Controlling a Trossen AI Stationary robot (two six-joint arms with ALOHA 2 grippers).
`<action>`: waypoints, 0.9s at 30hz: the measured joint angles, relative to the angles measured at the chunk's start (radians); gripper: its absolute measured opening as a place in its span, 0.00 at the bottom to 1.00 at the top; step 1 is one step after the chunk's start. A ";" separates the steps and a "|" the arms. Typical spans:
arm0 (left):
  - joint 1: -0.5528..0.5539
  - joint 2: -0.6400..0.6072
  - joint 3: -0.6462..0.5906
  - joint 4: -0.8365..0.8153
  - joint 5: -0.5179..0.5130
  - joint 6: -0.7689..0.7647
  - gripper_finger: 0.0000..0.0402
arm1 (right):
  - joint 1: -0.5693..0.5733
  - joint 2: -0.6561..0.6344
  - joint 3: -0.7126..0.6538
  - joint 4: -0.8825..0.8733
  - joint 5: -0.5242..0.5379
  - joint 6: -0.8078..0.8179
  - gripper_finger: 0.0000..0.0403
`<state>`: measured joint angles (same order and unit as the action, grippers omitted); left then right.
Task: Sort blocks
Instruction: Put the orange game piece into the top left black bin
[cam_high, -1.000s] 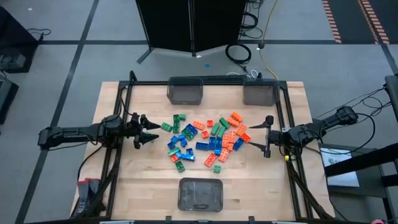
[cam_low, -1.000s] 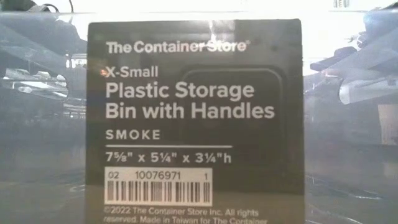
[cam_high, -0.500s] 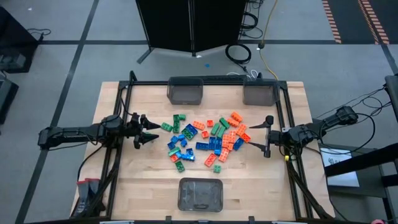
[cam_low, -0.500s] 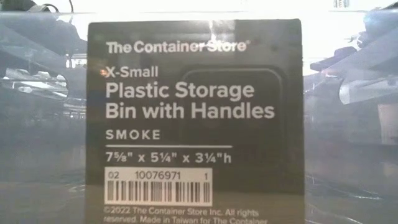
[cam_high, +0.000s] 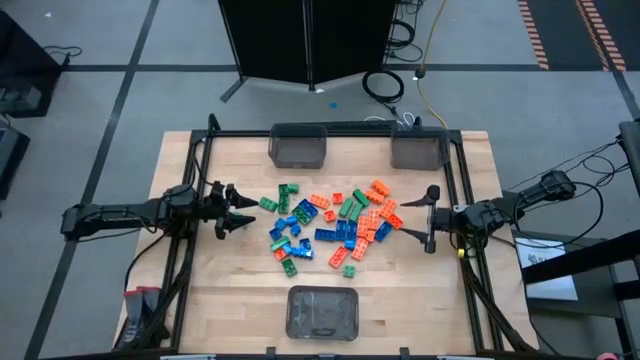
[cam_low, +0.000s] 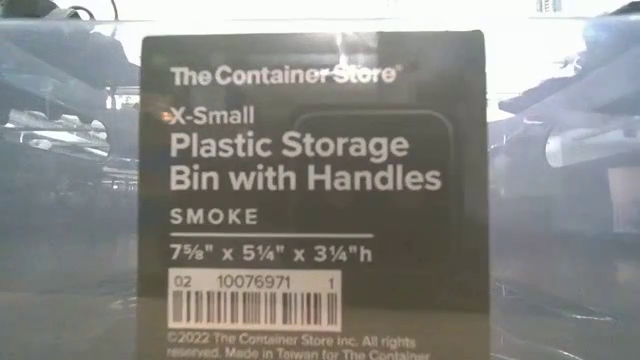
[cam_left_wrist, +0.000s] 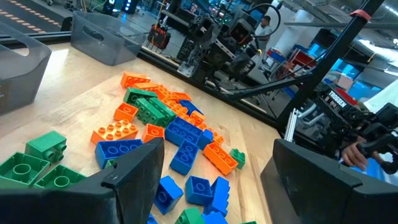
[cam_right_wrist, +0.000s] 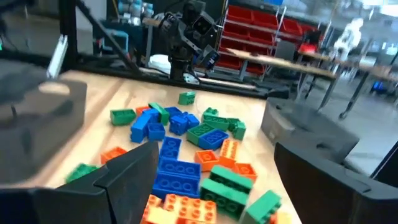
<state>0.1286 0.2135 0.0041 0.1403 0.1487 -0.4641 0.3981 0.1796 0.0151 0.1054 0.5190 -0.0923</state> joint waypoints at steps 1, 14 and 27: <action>0.000 0.000 0.000 0.000 0.000 0.000 0.75 | 0.000 0.000 0.000 0.001 0.000 0.034 0.79; 0.000 0.000 0.000 0.000 0.000 0.000 0.75 | 0.000 0.000 0.000 0.079 0.011 0.092 0.79; -0.001 0.001 0.000 0.018 -0.017 0.003 0.75 | -0.001 0.000 0.000 0.500 0.168 0.433 0.79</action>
<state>0.1280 0.2143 0.0040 0.1585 0.1319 -0.4614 0.3974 0.1795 0.0151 0.6049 0.6867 0.3404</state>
